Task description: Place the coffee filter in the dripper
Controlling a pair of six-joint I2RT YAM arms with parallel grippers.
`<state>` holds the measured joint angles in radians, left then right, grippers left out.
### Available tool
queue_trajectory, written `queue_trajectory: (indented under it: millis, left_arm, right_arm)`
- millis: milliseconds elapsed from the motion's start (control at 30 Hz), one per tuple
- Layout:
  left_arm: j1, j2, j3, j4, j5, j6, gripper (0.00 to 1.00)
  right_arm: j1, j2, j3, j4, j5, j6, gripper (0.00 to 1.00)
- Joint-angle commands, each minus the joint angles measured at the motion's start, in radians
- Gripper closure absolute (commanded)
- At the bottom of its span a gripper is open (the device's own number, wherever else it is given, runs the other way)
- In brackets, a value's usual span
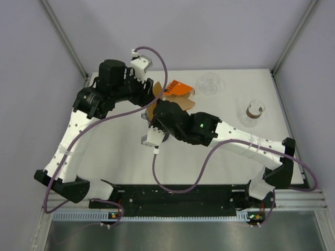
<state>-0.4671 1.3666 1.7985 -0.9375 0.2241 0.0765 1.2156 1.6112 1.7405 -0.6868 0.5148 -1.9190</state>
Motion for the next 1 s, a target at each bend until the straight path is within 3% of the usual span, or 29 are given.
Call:
queue_trajectory:
  millis: [0, 100, 200, 300, 433, 467, 600, 733, 833, 967]
  left_arm:
    - [-0.007, -0.009, -0.025, 0.039, -0.081, 0.035, 0.51]
    - [-0.004, -0.017, -0.036, 0.034, -0.115, 0.042, 0.71]
    - [-0.005, -0.018, -0.039, 0.025, -0.127, 0.045, 0.80]
    - [-0.004, -0.017, -0.042, 0.020, -0.131, 0.042, 0.98]
    - [-0.005, -0.027, -0.099, 0.061, -0.153, 0.031, 1.00]
    - [-0.004, -0.031, -0.116, 0.074, -0.169, 0.022, 1.00]
    - [-0.004, -0.024, -0.126, 0.091, -0.161, -0.015, 1.00]
    - [-0.002, -0.020, -0.096, 0.091, -0.161, -0.067, 1.00]
    - [-0.002, -0.021, -0.087, 0.091, -0.166, -0.116, 1.00]
    - [-0.002, -0.015, -0.071, 0.092, -0.174, -0.175, 1.00]
  right_arm:
    - [0.019, -0.014, -0.013, 0.038, 0.001, 0.005, 1.00]
    - [0.018, -0.034, -0.033, 0.036, -0.022, 0.032, 1.00]
    - [0.018, -0.056, -0.062, 0.032, -0.036, 0.058, 1.00]
    - [0.018, -0.068, -0.081, 0.032, -0.048, 0.089, 1.00]
    - [0.002, -0.094, -0.091, 0.059, -0.149, 0.277, 1.00]
    - [-0.004, -0.105, -0.094, 0.091, -0.203, 0.363, 0.93]
    - [-0.083, -0.195, -0.104, 0.245, -0.428, 0.725, 0.47]
    - [-0.169, -0.321, -0.244, 0.475, -0.548, 1.079, 0.25]
    - [-0.223, -0.391, -0.326, 0.625, -0.549, 1.401, 0.06]
    - [-0.226, -0.343, -0.257, 0.626, -0.345, 1.886, 0.03]
